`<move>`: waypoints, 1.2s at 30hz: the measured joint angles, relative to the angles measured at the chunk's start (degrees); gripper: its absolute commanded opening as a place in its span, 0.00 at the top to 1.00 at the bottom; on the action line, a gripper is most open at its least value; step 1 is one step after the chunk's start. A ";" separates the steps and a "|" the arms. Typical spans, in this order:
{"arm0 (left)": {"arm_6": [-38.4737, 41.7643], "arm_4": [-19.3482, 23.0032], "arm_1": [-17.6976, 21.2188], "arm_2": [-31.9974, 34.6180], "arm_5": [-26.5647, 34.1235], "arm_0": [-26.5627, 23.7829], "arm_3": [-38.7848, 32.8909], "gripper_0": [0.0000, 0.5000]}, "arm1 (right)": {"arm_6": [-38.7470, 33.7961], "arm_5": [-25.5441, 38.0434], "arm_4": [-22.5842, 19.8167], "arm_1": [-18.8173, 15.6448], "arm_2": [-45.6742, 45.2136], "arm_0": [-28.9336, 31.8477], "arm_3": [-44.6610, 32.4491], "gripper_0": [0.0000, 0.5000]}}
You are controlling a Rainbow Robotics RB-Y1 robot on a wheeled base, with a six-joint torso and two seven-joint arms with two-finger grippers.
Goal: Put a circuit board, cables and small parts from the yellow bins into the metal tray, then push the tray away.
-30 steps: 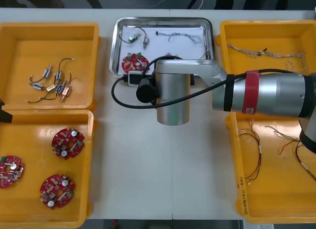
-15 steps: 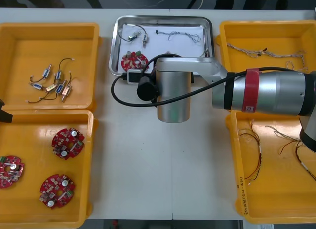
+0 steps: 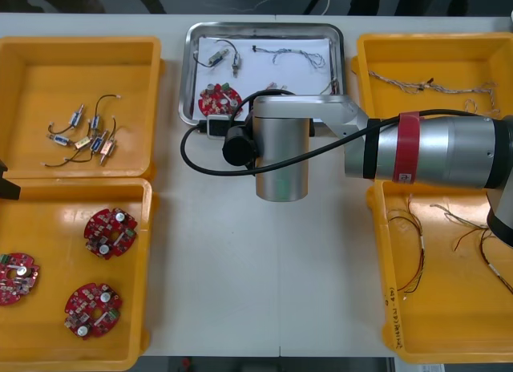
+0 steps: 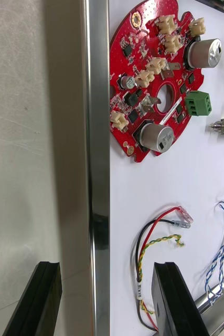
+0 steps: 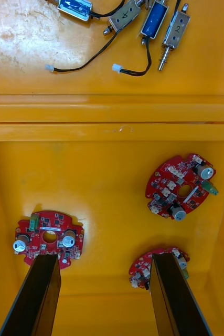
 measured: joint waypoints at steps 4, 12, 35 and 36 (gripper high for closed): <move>0.00 0.00 0.00 0.00 0.00 0.00 0.00 0.00 | 0.00 2.85 -2.70 0.00 -0.33 -0.37 -1.27 0.00; 0.00 0.00 0.00 0.00 0.00 0.00 -0.01 0.00 | 0.00 14.08 -10.62 0.00 -6.23 -0.48 -9.47 0.00; 0.00 0.02 0.00 0.00 0.00 0.00 -0.03 0.00 | -3.92 45.50 -16.34 0.01 -38.75 18.35 -42.80 0.00; 0.00 0.02 0.00 0.00 0.00 0.00 -0.03 0.00 | -4.01 45.50 -16.07 0.01 -40.96 20.21 -44.50 0.00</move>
